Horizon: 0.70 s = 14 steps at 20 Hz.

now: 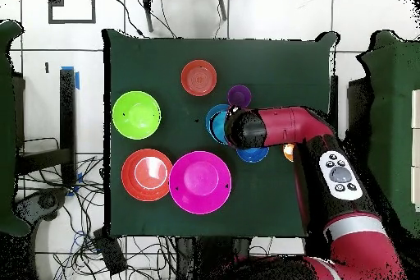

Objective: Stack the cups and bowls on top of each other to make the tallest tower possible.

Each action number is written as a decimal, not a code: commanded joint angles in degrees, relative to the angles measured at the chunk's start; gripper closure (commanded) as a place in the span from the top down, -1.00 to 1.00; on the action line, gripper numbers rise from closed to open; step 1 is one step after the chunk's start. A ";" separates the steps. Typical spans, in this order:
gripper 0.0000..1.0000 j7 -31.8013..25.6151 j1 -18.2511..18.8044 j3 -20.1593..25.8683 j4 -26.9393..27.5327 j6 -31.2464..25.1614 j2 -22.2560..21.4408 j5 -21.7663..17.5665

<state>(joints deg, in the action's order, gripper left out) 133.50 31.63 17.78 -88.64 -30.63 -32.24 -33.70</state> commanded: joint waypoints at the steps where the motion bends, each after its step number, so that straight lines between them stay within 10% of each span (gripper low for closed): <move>1: 1.00 -6.05 1.99 2.41 3.25 -3.83 -1.98 1.62; 14: 1.00 -10.59 5.12 4.85 3.77 -6.58 -2.43 2.77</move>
<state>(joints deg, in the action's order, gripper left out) 133.50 37.04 18.34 -87.70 -31.02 -35.49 -31.09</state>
